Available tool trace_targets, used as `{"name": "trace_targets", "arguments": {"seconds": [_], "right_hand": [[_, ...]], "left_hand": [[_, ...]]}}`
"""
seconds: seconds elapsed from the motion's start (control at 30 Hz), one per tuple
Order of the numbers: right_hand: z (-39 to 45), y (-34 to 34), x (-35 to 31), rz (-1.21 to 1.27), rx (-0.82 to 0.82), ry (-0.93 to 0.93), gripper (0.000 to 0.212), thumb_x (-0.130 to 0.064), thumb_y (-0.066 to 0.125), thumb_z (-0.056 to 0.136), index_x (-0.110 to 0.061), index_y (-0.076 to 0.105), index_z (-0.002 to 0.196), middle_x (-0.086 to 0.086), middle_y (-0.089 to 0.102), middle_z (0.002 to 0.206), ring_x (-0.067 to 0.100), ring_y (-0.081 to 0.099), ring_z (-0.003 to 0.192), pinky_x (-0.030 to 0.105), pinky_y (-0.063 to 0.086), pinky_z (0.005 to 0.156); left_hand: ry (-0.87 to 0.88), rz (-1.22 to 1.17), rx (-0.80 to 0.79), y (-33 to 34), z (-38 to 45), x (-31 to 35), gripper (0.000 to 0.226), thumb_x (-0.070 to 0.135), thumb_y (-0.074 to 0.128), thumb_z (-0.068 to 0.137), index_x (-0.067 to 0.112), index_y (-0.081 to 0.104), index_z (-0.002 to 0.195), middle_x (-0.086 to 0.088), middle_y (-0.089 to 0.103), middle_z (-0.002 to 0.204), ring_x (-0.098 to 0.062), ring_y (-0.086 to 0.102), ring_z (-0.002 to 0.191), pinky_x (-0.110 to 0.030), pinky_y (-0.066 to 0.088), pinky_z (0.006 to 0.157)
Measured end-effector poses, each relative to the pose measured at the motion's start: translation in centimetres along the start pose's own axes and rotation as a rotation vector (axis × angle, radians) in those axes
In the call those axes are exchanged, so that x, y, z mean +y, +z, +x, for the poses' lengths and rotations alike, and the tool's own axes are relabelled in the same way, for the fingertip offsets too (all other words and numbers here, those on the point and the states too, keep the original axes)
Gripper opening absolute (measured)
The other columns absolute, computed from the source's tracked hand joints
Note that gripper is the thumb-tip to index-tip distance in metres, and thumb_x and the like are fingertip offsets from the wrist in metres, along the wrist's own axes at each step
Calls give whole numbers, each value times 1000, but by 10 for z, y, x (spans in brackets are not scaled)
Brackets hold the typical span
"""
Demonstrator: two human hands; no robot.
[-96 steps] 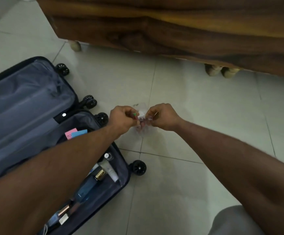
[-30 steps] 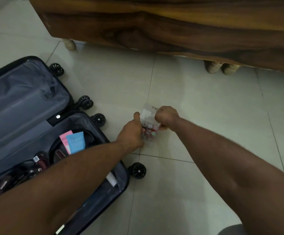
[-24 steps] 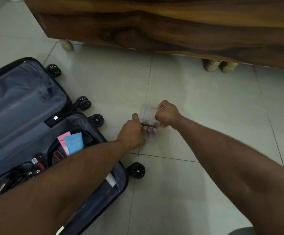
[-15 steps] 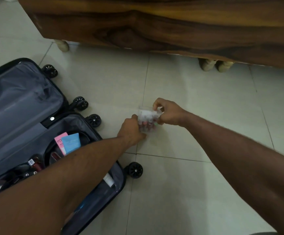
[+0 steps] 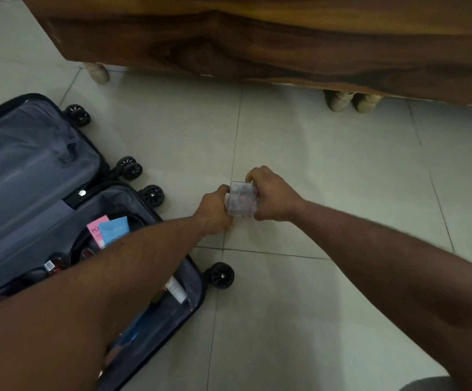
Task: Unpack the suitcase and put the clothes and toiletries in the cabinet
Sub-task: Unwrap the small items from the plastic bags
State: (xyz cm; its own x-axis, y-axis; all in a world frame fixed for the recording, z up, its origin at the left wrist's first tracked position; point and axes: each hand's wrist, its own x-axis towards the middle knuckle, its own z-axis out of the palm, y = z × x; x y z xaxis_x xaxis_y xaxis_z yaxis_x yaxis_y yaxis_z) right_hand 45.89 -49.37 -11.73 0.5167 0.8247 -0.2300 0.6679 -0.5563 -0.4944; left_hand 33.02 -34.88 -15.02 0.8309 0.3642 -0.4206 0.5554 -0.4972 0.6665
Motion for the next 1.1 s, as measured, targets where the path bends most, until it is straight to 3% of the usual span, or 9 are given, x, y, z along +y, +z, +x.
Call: {"name": "trace_targets", "arguments": {"seconds": [0.2,0.37,0.47,0.53,0.63,0.7,0.8,0.87,1.1], "right_hand": [[-8,17,6,75,84,-13,66,-14,86,64,-16,52,120,7,57,107,25,59,89,28,42,67],[-7,27,7,72,119,-16,65,-22,88,69,-17,53,124,7,56,107,28,61,92,35,52,72],[-11,28,13,126,133,32,94,-23,91,68,-19,44,149,8,55,124,26,59,107,36,54,87],[-15,28,19,213,117,127,113,-17,95,59,-18,36,156,6,56,129,23,58,111,31,53,88],[-16,20,19,219,54,263,82,-13,97,55,-15,58,127,2,67,114,22,66,98,26,52,71],[-20,11,12,280,99,299,68,-7,94,54,-16,62,113,3,68,110,25,67,95,32,58,68],[-37,-15,-8,437,187,341,65,3,87,53,-16,62,109,5,66,111,24,72,85,42,64,65],[-57,-43,-29,486,189,344,65,6,84,54,-17,62,111,5,65,112,23,72,79,44,63,62],[-156,-178,-133,698,208,397,74,8,83,60,-20,62,125,2,63,123,15,74,83,30,61,58]], "left_hand": [[-30,-146,-41,-7,-1,3,78,18,85,63,18,54,135,-8,70,109,-27,71,96,-36,62,75],[-99,-451,-104,-8,-5,6,82,30,93,66,27,56,140,-5,69,118,-25,72,102,-49,64,80],[-117,-482,-130,-9,-4,5,75,28,93,74,30,56,139,-3,69,120,-24,71,104,-48,64,82],[-140,-499,-152,-8,-3,4,72,25,91,76,31,56,138,-3,69,122,-24,70,109,-48,64,84],[-115,-507,-186,-8,-4,13,57,16,88,80,31,59,127,-7,69,121,-27,68,112,-52,62,89],[-104,-504,-157,-13,-10,25,53,11,87,79,32,59,119,-12,69,115,-31,69,107,-54,61,89],[-134,-569,-116,-31,-32,47,74,19,90,68,26,55,133,-17,70,107,-30,71,93,-52,63,84],[-133,-576,-128,-49,-57,66,77,20,90,72,23,52,138,-15,72,99,-25,68,84,-46,63,80],[-111,-548,-181,-146,-172,174,66,22,86,81,30,51,137,-10,72,96,-21,59,79,-38,52,69]]}}
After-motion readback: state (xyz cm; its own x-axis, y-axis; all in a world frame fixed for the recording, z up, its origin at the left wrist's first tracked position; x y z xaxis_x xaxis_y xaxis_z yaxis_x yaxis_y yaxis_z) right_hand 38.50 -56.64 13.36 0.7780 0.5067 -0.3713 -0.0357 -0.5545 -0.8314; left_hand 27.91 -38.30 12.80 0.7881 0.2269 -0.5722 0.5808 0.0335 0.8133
